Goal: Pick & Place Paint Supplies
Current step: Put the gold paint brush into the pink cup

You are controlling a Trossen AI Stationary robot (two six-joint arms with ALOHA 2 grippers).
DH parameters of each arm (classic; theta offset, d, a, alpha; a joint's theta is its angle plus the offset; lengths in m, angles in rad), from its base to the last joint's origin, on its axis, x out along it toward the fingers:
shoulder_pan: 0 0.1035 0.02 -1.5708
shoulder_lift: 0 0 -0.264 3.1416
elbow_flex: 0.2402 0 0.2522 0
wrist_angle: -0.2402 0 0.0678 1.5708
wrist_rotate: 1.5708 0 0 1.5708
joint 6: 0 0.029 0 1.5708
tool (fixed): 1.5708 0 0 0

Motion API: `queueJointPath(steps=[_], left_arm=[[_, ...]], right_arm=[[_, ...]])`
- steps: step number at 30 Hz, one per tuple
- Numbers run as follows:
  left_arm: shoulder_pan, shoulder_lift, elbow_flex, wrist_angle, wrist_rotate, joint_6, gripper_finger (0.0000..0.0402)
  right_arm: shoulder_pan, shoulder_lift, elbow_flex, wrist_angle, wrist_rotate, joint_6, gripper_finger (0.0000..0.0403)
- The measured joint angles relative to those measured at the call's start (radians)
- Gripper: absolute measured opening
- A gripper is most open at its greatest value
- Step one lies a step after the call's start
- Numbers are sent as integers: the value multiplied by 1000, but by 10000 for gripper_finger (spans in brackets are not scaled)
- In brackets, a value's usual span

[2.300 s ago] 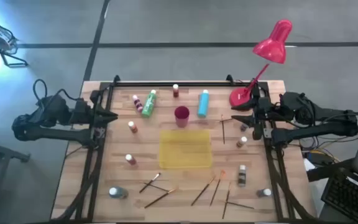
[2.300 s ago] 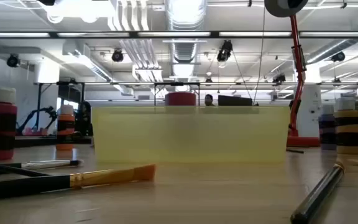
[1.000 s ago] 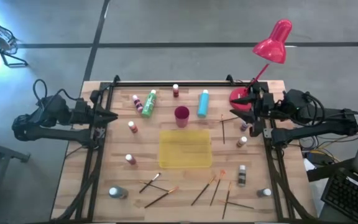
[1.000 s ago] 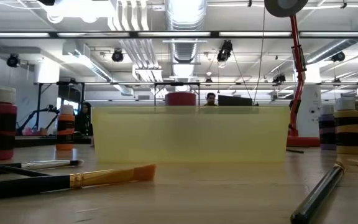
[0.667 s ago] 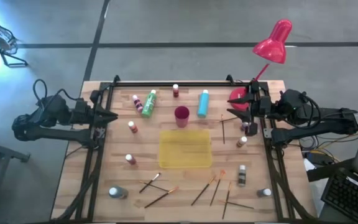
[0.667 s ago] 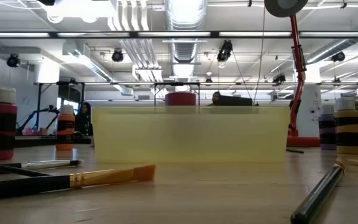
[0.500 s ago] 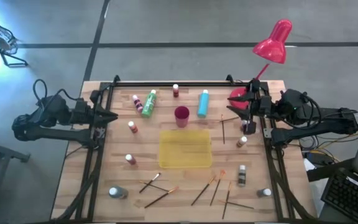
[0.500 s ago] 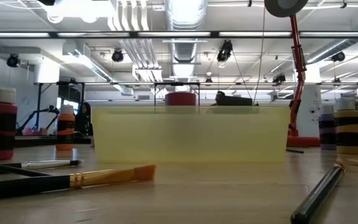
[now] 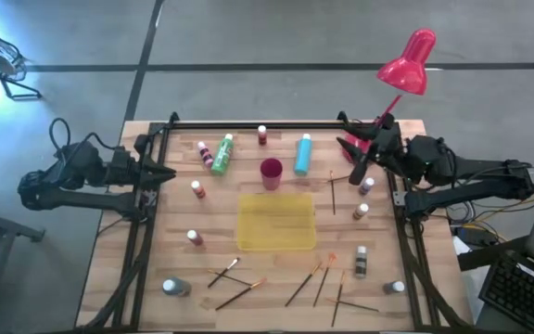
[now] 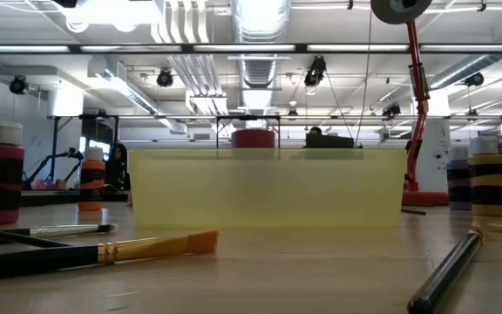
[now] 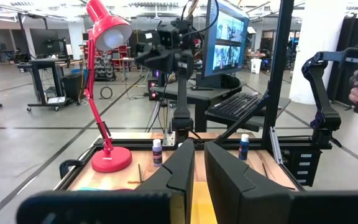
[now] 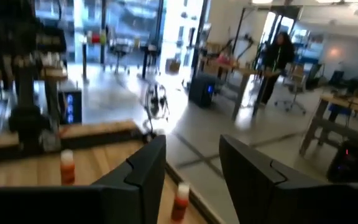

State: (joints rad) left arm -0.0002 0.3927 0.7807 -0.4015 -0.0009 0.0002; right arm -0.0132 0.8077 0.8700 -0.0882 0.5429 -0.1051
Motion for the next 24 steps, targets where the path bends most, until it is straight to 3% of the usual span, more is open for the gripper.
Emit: queueJointPath(steps=[12, 24], left_arm=[[0, 0, 0, 0, 0, 0, 46], [0, 0, 0, 0, 0, 0, 46]], right_arm=[[38, 82, 33, -260, -98, 59, 164], [46, 329, 145, -599, -99, 145, 131]])
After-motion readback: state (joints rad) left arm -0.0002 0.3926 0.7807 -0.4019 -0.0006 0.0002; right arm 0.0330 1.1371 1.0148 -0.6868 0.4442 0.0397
